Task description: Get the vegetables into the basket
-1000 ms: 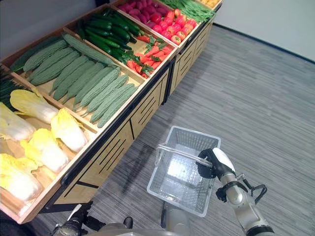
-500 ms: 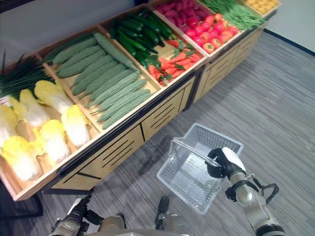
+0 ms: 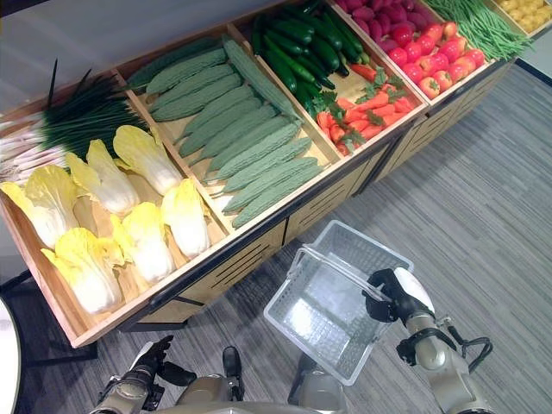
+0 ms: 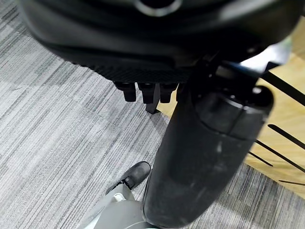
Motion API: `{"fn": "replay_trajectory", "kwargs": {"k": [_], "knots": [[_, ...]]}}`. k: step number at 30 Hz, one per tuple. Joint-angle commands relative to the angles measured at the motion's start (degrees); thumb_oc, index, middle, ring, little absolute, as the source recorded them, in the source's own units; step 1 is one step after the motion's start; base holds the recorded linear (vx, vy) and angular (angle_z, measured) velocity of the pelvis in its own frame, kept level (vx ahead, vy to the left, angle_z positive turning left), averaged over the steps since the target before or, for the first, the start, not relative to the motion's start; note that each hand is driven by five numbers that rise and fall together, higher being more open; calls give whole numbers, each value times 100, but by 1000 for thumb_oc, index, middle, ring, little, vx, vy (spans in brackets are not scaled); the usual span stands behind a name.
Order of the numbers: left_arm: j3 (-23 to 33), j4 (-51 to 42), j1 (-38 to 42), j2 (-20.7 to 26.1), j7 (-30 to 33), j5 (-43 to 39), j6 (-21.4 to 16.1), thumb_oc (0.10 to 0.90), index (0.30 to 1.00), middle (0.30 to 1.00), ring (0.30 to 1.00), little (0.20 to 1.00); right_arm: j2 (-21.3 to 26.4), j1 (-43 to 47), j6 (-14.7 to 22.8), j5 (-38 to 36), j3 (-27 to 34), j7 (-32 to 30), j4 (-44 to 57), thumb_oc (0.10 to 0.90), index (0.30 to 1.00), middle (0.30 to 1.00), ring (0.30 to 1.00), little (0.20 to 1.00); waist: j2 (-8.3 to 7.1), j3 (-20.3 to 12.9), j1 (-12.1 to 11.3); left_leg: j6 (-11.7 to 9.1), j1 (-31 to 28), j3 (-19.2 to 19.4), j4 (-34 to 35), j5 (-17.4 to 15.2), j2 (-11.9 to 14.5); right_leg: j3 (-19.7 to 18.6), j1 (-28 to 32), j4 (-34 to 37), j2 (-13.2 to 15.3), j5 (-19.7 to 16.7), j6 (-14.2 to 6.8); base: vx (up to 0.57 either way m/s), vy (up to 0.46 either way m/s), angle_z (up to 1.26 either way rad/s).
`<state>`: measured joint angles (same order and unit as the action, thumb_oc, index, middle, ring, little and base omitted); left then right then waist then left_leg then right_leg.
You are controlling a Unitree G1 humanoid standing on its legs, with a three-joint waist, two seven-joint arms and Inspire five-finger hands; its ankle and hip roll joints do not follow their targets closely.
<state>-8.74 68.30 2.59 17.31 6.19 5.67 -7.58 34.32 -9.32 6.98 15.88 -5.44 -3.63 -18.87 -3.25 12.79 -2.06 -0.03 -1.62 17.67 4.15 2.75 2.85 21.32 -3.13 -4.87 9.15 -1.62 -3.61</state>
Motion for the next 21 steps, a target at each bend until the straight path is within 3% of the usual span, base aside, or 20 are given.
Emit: {"fn": "replay_trajectory", "kwargs": {"k": [1, 4, 6, 8, 13, 17, 21], "knots": [[217, 237, 30, 156, 94, 10, -97, 900, 1000, 1000, 1000, 1000, 50, 595, 368, -79, 227, -347, 368, 400, 300, 300, 300, 300, -372, -275, -93, -32, 16, -224, 83, -19, 65, -600, 157, -118, 280, -740, -606, -4, 84, 0], [235, 218, 52, 220, 99, -22, -106, 900, 1000, 1000, 1000, 1000, 28, 662, 342, -52, 177, -376, 137, 400, 300, 300, 300, 300, -380, -227, -107, 67, -34, -312, 85, -72, -5, -820, -30, -744, 341, -837, -674, 2, 97, -3], [217, 206, 66, 272, 97, -41, -100, 900, 1000, 1000, 1000, 1000, 6, 661, 326, -69, 173, -387, -36, 400, 300, 300, 300, 300, -367, -205, -10, 87, -51, -499, 85, -85, -37, -1391, -207, -1000, 109, -853, -655, 42, 18, 12], [199, 208, 95, 295, 96, -59, -118, 900, 1000, 1000, 1000, 1000, 24, 649, 314, -48, 202, -416, -123, 400, 300, 300, 300, 300, -327, -231, 48, 55, -55, -643, 85, -79, -21, -1792, -283, -759, -34, -738, -576, 65, -44, 60], [227, 313, 206, 322, 137, -182, -154, 900, 1000, 1000, 1000, 1000, 46, 626, 326, -62, 282, -519, -292, 400, 300, 300, 300, 300, -261, -219, 161, -106, -120, -1156, 81, -101, 89, -2504, -476, -13, 0, -716, -544, 99, -144, 52], [314, 439, 177, 344, 146, -210, -136, 900, 1000, 1000, 1000, 1000, 27, 559, 330, -63, 249, -456, -283, 400, 300, 300, 300, 300, -347, -216, 125, -211, -154, -1385, 21, -82, 193, -2340, -274, 141, -18, -594, -508, 46, -186, 70], [473, 571, 127, 300, 146, -308, -96, 900, 1000, 1000, 1000, 1000, 134, 509, 381, -110, 230, -372, -209, 400, 300, 300, 300, 300, -305, -213, 59, -396, -16, -1555, -113, 56, 466, -1978, -27, 376, -218, -496, -339, 13, -299, 21]]}}
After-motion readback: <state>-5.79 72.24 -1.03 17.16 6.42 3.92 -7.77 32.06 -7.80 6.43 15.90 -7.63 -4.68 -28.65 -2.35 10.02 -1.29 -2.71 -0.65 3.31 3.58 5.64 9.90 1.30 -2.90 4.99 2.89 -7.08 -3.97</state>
